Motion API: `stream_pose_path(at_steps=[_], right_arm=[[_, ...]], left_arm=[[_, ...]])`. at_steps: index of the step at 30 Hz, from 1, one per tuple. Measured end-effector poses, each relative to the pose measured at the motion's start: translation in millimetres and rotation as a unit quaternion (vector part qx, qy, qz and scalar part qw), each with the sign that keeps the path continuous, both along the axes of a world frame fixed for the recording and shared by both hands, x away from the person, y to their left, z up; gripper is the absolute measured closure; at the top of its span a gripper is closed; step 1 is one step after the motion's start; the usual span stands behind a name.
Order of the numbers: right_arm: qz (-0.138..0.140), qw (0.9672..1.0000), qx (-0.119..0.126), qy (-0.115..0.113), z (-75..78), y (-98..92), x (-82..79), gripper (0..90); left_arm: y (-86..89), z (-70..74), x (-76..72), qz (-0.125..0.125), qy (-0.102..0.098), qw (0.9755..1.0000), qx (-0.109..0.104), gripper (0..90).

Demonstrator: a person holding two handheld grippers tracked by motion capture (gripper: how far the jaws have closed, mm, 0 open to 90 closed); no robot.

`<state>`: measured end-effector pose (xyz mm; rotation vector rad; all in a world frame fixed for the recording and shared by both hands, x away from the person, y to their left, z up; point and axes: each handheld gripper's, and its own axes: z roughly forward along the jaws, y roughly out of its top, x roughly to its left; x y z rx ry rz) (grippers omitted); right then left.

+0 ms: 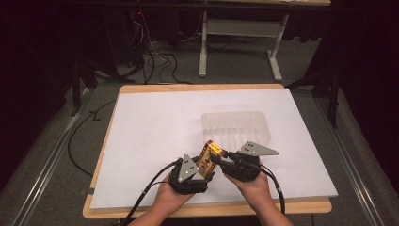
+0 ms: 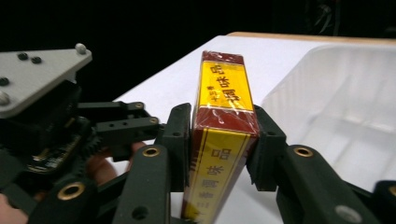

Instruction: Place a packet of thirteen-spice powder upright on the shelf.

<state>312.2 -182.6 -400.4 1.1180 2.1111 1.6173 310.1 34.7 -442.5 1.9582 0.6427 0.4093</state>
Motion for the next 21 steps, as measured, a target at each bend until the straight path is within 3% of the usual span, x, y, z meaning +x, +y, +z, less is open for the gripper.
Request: stream_pose_path(at_steps=[9, 21], right_arm=[[-0.020, 0.9997, -0.005, -0.012, 3.2, -8.9, -0.7, 67.7], [-0.062, 0.9978, -0.011, -0.020, 6.4, -29.1, -0.2, 67.8]], left_arm=[[4.4, 3.0, 1.2, 0.001, 0.000, 0.9999, -0.010, 24.1], [20.7, 7.8, 8.8, 0.021, 0.006, 0.9994, -0.028, 24.5]])
